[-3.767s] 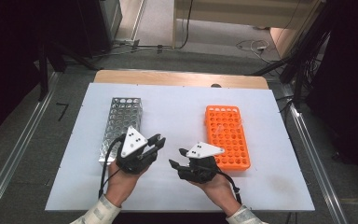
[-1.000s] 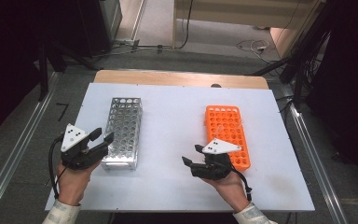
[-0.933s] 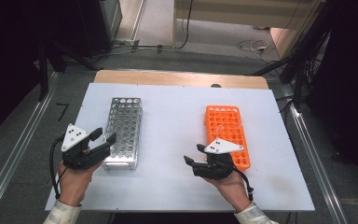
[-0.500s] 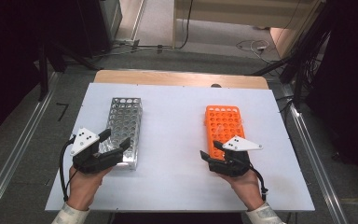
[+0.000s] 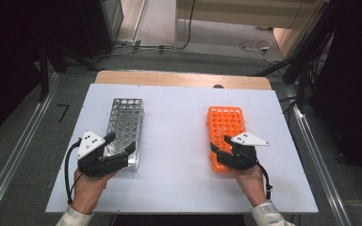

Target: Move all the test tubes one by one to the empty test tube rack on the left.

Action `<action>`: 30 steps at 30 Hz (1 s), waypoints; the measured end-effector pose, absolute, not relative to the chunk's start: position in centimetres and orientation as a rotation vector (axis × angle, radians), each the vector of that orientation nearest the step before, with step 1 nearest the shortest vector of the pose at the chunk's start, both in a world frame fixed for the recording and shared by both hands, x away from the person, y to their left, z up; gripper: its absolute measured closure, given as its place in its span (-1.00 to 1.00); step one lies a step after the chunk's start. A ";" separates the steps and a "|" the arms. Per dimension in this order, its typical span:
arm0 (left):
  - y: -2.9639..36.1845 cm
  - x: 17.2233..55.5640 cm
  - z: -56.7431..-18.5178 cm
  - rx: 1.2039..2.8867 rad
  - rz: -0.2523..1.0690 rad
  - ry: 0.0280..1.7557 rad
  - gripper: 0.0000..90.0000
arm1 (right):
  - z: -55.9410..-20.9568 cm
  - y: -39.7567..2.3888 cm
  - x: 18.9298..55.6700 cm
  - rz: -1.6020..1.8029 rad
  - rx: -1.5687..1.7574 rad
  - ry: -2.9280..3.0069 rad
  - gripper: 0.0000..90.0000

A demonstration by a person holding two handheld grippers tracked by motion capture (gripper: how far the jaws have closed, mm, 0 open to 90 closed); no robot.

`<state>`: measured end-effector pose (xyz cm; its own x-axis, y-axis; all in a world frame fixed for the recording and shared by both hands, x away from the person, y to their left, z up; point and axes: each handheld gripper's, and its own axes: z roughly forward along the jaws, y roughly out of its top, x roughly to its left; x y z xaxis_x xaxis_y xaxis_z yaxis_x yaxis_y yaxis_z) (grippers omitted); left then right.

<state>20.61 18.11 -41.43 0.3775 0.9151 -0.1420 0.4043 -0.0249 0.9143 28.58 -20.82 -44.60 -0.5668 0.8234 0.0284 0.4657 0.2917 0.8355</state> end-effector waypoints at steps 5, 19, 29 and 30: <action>18.0 20.6 -41.5 1.623 0.628 1.195 -0.47 | -45.0 -21.1 29.9 1.153 1.199 2.125 -0.07; 17.8 20.7 -41.7 1.634 0.620 1.199 -0.47 | -45.7 -20.6 32.4 1.088 1.278 2.155 0.34; 17.8 20.7 -41.7 1.633 0.618 1.199 -0.46 | -45.8 -20.0 33.0 0.998 1.302 2.182 0.57; 17.8 20.7 -41.7 1.633 0.618 1.200 -0.46 | -45.8 -20.0 33.0 1.000 1.301 2.181 0.60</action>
